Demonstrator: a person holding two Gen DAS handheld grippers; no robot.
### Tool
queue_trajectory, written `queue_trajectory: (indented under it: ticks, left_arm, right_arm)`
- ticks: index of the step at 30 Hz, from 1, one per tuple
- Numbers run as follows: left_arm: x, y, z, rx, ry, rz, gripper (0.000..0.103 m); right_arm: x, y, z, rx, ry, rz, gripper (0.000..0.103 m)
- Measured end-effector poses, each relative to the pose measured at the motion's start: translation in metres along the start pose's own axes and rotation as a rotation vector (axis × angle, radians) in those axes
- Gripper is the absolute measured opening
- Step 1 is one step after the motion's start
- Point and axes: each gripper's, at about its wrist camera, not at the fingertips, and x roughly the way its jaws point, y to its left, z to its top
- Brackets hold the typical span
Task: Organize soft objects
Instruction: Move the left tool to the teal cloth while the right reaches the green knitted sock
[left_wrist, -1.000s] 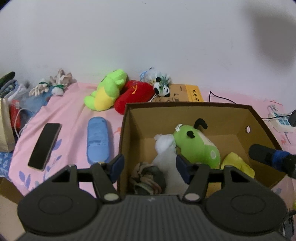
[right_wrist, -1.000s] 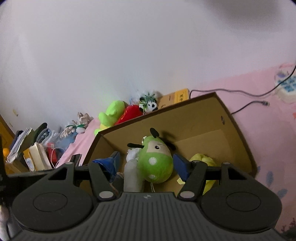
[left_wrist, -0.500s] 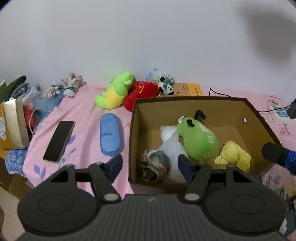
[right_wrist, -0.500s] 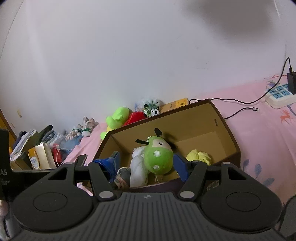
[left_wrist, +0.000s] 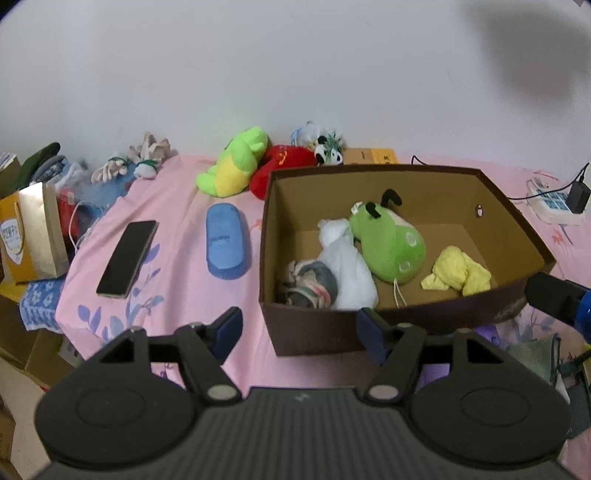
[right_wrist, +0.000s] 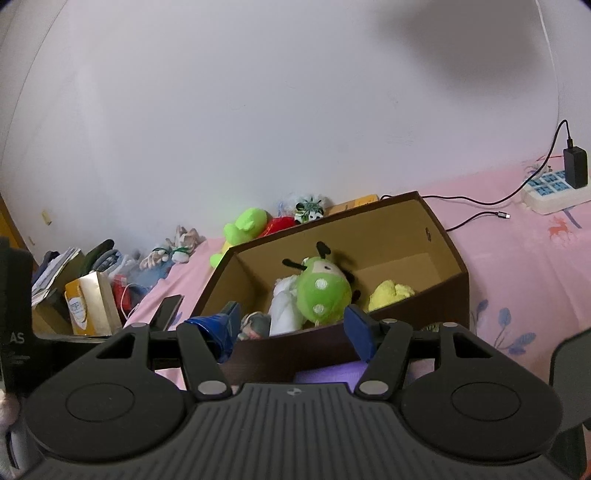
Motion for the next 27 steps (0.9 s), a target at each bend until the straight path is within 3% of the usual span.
queue_trajectory:
  ticks: [14, 27]
  left_arm:
    - [-0.018, 0.008, -0.041, -0.016, 0.051, -0.034, 0.070]
    - [-0.027, 0.008, -0.086, -0.005, 0.106, -0.112, 0.071]
  right_arm:
    - [-0.034, -0.013, -0.027, 0.023, 0.042, -0.007, 0.046]
    - [-0.053, -0.030, -0.054, 0.051, 0.113, -0.020, 0.045]
